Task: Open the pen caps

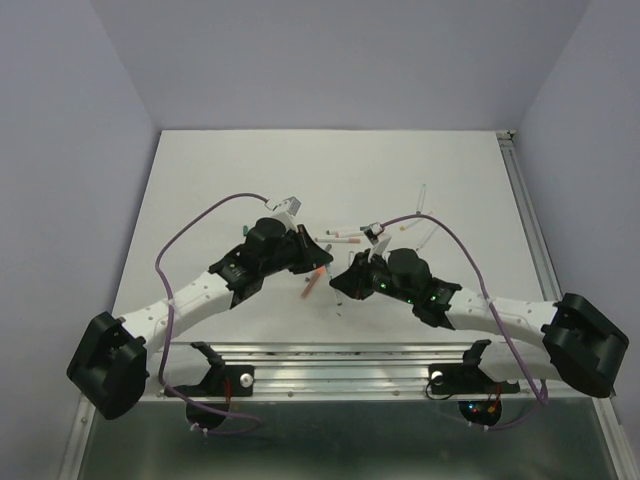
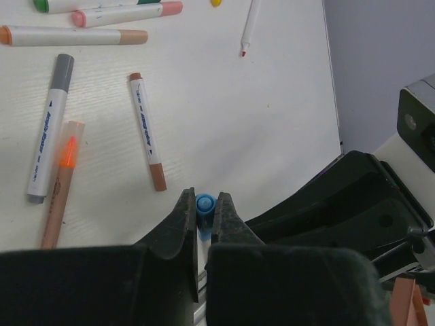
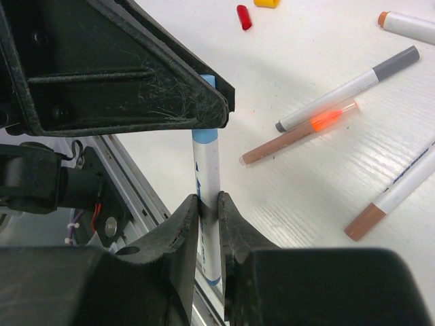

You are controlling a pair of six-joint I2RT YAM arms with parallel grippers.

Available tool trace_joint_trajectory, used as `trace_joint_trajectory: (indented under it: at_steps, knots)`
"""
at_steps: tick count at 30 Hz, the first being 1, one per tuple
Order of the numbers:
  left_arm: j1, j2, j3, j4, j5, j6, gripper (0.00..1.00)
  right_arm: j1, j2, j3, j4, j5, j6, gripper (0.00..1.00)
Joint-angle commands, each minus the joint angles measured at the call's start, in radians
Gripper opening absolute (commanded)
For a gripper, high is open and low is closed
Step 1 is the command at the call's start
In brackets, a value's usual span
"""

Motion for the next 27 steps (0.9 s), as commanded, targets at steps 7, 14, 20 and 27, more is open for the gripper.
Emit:
trace_joint_trajectory:
  at_steps: [7, 14, 20, 27]
  knots:
    - [-0.002, -0.052, 0.013, 0.041, -0.104, -0.062, 0.00, 0.012, 0.023, 0.070, 0.016, -0.118, -0.043, 0.01]
    - [-0.002, -0.095, -0.002, 0.034, -0.103, -0.094, 0.00, 0.012, 0.003, 0.090, -0.016, -0.043, -0.075, 0.44]
    - [-0.003, -0.100, -0.007, 0.031, -0.093, -0.099, 0.00, 0.012, 0.046, 0.125, -0.007, -0.070, -0.084, 0.47]
    - [-0.003, -0.100, -0.002, 0.031, -0.107, -0.092, 0.00, 0.012, 0.077, 0.133, 0.027, -0.102, -0.075, 0.03]
